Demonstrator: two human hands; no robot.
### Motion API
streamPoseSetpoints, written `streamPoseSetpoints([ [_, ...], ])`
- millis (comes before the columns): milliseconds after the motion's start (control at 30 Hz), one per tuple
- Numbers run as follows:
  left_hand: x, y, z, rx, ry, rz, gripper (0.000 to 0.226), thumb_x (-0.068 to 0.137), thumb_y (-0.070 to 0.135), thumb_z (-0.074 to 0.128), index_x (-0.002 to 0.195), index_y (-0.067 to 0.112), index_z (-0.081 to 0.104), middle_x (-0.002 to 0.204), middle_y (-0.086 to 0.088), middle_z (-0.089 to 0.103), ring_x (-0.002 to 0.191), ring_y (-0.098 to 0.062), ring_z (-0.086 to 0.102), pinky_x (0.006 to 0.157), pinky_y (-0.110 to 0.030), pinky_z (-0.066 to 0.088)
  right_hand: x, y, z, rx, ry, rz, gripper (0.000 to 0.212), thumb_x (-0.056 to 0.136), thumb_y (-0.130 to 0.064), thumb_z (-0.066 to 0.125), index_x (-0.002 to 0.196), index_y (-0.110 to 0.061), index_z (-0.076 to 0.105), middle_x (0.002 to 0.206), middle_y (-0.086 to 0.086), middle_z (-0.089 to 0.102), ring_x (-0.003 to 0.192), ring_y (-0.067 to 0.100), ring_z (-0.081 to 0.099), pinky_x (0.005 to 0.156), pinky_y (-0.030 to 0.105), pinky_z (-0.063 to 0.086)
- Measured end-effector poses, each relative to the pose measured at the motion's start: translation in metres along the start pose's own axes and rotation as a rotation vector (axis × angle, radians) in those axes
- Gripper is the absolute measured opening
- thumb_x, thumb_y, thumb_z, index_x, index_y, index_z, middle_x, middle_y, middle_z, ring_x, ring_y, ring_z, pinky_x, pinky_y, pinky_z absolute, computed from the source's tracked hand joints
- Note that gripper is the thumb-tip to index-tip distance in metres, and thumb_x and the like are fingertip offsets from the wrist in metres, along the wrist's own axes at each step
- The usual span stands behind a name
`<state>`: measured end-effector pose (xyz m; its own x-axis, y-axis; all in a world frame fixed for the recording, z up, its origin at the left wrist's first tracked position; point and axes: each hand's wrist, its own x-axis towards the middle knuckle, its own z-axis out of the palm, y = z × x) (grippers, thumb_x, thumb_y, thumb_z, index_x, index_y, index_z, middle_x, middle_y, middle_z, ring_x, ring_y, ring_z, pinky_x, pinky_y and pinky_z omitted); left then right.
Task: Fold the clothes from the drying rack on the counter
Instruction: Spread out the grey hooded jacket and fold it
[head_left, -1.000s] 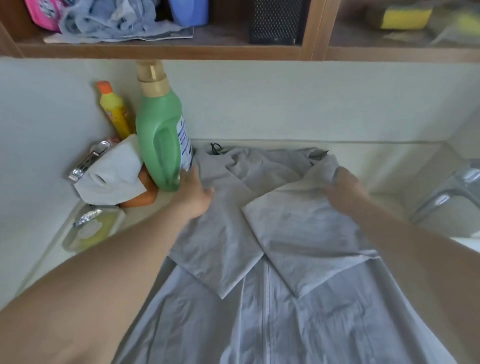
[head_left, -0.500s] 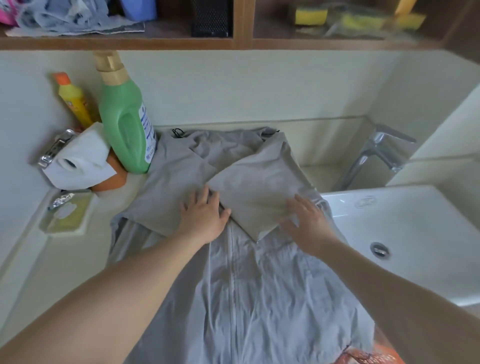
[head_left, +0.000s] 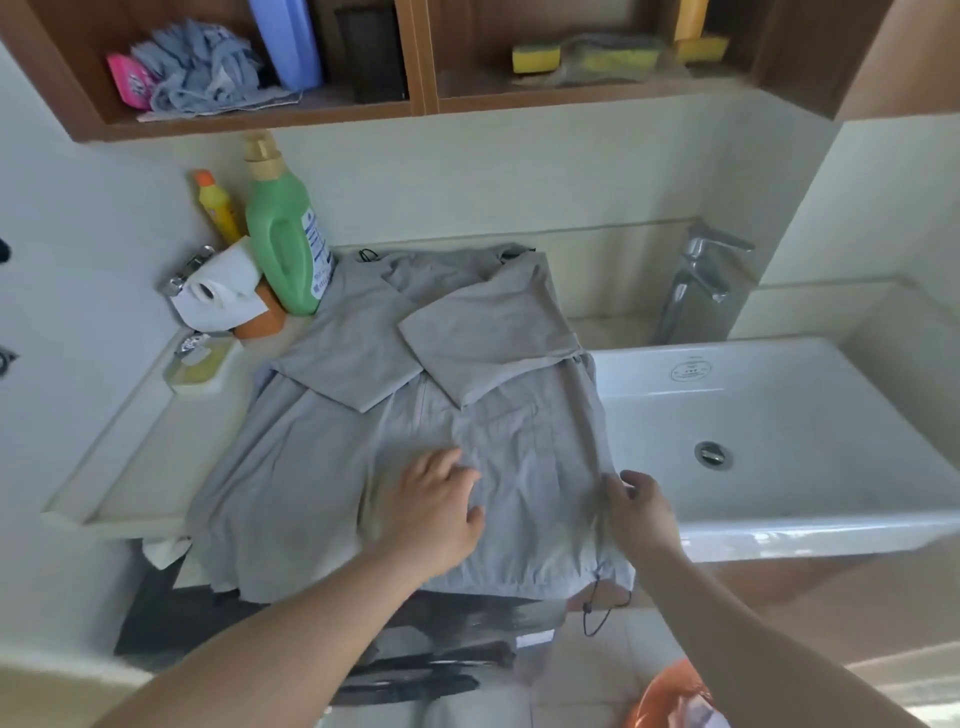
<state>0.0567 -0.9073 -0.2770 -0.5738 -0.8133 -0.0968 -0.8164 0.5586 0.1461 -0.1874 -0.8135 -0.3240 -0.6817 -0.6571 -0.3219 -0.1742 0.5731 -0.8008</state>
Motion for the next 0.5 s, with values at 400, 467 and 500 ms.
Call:
streamPoseSetpoints([
  [400, -0.070, 0.049, 0.028, -0.047, -0.137, -0.144, 0.051, 0.100, 0.043, 0.048, 0.148, 0.027, 0.045, 0.161, 0.004, 0.029, 0.149, -0.021, 0.025, 0.120, -0.037, 0.028, -0.051, 0.076, -0.016, -0.013, -0.236, 0.129, 0.027, 0.091, -0.037, 0.067, 0.098, -0.011, 0.063, 0.081, 0.003, 0.070, 0.069, 0.021, 0.066, 0.059, 0.031, 0.052],
  [467, -0.075, 0.048, 0.029, -0.115, -0.157, -0.199, 0.049, 0.100, 0.043, 0.049, 0.146, 0.027, 0.047, 0.155, 0.005, 0.037, 0.145, -0.020, 0.031, 0.117, -0.038, 0.033, -0.051, 0.080, -0.021, 0.047, -0.239, 0.166, 0.027, 0.089, -0.032, 0.067, 0.093, -0.006, 0.065, 0.080, 0.011, 0.071, 0.073, 0.029, 0.070, 0.064, 0.037, 0.060],
  [500, -0.078, 0.046, 0.029, -0.147, -0.155, -0.225, 0.048, 0.099, 0.042, 0.050, 0.145, 0.027, 0.048, 0.152, 0.005, 0.041, 0.142, -0.020, 0.035, 0.115, -0.039, 0.036, -0.051, 0.080, -0.023, 0.092, -0.233, 0.186, 0.026, 0.088, -0.031, 0.066, 0.092, -0.005, 0.064, 0.082, 0.014, 0.071, 0.073, 0.032, 0.070, 0.063, 0.038, 0.060],
])
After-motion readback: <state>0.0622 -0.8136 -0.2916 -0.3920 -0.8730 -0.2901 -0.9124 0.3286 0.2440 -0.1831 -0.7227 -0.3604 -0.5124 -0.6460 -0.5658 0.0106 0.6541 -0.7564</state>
